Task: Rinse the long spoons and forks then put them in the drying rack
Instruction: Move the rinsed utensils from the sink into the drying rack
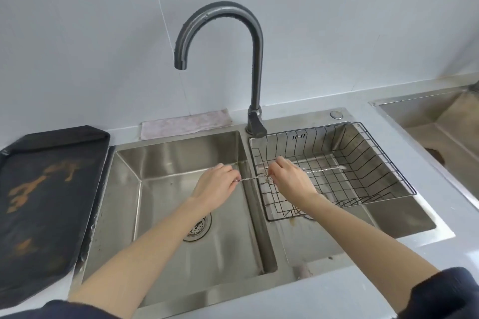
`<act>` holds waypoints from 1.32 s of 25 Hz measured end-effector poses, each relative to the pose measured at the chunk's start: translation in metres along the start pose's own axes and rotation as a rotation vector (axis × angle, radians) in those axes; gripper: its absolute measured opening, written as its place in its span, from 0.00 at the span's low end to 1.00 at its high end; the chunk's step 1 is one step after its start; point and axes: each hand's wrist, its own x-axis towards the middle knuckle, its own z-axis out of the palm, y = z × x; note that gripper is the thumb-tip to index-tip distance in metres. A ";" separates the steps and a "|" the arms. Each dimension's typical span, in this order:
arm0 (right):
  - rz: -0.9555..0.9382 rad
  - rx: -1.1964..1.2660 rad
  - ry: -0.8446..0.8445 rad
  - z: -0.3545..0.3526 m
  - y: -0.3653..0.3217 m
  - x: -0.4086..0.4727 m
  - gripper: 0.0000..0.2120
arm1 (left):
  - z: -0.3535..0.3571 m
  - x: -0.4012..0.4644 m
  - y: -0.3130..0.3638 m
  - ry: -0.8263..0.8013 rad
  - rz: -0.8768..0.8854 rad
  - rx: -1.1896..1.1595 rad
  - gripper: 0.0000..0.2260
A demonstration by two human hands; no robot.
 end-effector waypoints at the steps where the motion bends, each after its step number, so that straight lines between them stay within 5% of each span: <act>1: -0.001 -0.010 0.012 -0.004 0.012 -0.001 0.08 | 0.002 0.008 0.009 -0.004 0.002 -0.002 0.12; 17: 0.078 0.001 -0.130 -0.025 0.180 -0.002 0.09 | 0.055 0.117 0.116 -0.212 -0.066 -0.091 0.11; 33: 0.134 0.045 -0.440 0.025 0.207 0.008 0.09 | 0.119 0.125 0.114 -0.466 -0.079 -0.010 0.10</act>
